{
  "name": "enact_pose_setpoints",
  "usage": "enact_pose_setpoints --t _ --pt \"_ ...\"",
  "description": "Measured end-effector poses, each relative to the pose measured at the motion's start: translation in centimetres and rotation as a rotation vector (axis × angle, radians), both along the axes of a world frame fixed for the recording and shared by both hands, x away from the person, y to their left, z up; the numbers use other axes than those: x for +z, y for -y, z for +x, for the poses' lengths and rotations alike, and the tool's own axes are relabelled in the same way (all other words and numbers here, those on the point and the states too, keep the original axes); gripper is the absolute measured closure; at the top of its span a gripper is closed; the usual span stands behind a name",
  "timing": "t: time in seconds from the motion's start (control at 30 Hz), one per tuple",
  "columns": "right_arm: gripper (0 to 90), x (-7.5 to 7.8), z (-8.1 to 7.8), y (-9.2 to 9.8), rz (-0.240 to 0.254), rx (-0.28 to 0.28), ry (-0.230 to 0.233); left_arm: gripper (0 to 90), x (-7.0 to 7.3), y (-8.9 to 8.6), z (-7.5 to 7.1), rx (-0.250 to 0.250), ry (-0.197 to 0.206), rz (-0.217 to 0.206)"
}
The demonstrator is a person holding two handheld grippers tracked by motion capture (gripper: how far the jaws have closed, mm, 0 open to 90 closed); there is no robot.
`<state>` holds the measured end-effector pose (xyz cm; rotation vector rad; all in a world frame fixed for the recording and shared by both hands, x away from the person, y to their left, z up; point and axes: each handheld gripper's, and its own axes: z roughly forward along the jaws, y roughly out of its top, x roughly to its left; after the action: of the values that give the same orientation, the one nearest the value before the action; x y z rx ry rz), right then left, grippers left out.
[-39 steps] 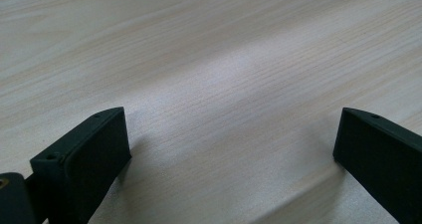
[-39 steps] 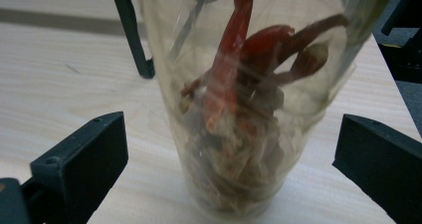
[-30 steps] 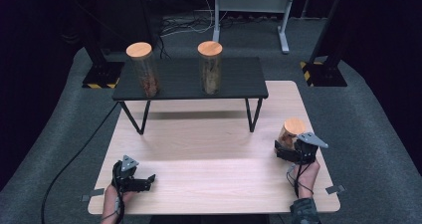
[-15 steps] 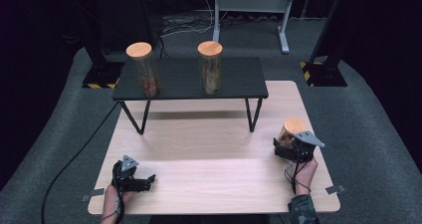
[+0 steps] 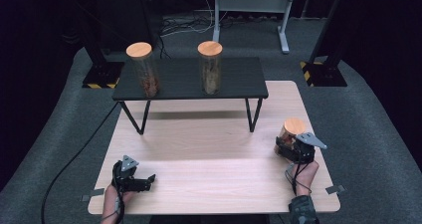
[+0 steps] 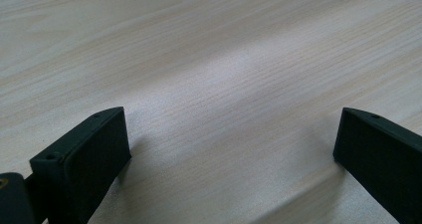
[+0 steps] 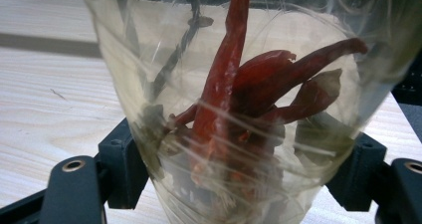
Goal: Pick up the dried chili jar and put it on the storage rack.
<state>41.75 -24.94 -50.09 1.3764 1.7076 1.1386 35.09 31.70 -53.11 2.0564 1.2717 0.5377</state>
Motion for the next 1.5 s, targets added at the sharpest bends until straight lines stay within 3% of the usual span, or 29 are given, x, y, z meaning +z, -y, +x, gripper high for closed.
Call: enact_pose_setpoints --t 0.63,1.5 --pt "24.2 0.2 -0.4 -0.1 0.011 -0.001 -0.006 0.3 0.0 0.0 0.0 0.000 0.000 0.000" --pt "24.2 2.2 -1.5 -0.6 0.014 0.041 0.001 0.3 0.0 0.0 0.0 0.001 0.000 -0.001"
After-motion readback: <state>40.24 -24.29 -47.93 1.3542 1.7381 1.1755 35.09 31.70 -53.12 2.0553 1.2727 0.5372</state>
